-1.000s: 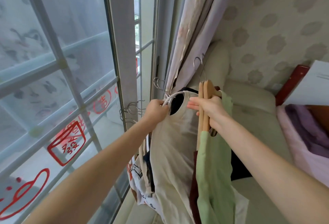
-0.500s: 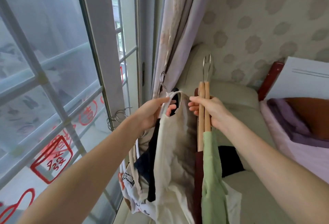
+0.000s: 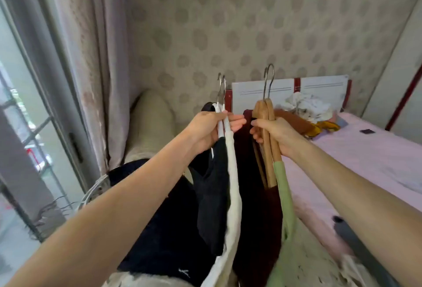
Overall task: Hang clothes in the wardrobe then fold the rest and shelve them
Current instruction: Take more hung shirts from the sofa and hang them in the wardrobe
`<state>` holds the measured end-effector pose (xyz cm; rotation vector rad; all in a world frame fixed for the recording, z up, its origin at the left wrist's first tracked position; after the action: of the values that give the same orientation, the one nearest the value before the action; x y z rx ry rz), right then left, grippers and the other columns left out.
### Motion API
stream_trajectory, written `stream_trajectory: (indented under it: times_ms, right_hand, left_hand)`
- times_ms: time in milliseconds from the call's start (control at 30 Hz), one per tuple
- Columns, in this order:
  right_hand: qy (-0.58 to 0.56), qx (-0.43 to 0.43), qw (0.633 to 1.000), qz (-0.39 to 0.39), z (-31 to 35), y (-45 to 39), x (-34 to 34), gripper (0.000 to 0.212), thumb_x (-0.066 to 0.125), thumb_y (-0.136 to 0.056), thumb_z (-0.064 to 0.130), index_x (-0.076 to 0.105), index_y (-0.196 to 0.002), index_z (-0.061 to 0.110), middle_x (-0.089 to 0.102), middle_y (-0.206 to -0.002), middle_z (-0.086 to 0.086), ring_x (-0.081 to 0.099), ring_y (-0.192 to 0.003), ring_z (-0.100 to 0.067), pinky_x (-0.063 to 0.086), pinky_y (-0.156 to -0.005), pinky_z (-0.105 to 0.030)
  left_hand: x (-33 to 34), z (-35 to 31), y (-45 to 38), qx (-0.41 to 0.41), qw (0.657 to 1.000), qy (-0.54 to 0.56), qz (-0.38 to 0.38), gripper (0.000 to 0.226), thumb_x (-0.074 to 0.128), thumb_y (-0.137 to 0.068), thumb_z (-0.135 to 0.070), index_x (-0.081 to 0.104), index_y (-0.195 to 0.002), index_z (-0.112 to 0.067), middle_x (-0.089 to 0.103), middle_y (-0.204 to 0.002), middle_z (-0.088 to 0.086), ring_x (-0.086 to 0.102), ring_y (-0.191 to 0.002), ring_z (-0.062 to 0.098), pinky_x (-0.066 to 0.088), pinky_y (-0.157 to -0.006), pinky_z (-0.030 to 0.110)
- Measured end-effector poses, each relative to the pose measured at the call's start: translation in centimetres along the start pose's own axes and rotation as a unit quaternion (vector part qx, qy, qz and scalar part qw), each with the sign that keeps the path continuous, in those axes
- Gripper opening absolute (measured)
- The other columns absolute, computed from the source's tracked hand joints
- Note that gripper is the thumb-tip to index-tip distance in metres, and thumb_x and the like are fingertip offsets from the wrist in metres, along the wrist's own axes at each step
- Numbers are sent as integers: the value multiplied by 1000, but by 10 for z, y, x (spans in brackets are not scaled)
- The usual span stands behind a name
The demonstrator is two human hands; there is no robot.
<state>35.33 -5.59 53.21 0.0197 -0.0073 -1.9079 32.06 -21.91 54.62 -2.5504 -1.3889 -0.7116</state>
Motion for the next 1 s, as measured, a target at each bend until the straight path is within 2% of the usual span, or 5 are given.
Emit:
stream_trajectory:
  times_ms: [133, 367, 600, 867, 1000]
  right_hand:
    - [-5, -22, 997, -70, 22, 42, -93, 11, 60, -90, 4, 59, -79, 4, 64, -54, -6, 56, -43, -11, 42, -40, -18]
    - [-23, -33, 987, -158, 30, 148, -258, 9, 66, -87, 10, 62, -82, 3, 65, -58, -6, 58, -45, -12, 47, -44, -19]
    - [-21, -14, 965, -261, 18, 263, -431, 11, 65, -88, 8, 62, -79, 2, 64, -54, -8, 57, -42, -13, 46, -42, -20]
    - [-28, 8, 901, -434, -4, 416, -570, 10, 65, -87, 7, 60, -95, 5, 60, -59, -7, 55, -44, -13, 45, -43, -22]
    - [40, 20, 849, -526, -18, 505, -609, 16, 62, -87, 4, 56, -102, 1, 58, -64, -11, 53, -42, -13, 44, -40, -22]
  left_hand:
    - [101, 12, 7, 15, 998, -26, 58, 29, 35, -104, -8, 50, -121, 10, 72, -76, 10, 69, -58, 12, 55, -53, 20]
    - [269, 101, 27, 2, 990, -104, 92, 34, 40, -103, -14, 62, -80, -2, 60, -60, 2, 49, -38, 6, 44, -42, 17]
    - [434, 215, 55, -33, 978, -105, 176, 26, 40, -103, -16, 57, -85, -7, 48, -56, -3, 42, -35, 4, 37, -37, 15]
    - [580, 318, 129, -40, 932, -168, 319, 19, 43, -100, -11, 59, -103, -1, 49, -59, -1, 43, -40, 6, 39, -40, 16]
    - [640, 364, 170, 8, 878, -225, 421, 20, 51, -97, -13, 56, -80, -4, 50, -54, -2, 42, -41, 8, 42, -53, 21]
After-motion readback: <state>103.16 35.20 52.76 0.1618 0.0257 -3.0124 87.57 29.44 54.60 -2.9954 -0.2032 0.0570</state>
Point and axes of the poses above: each hand's wrist, its own y-axis away from the middle knuckle, its own x-axis out of the palm, z = x × y, the point moved 4 cm from there along -y, towards the middle knuckle
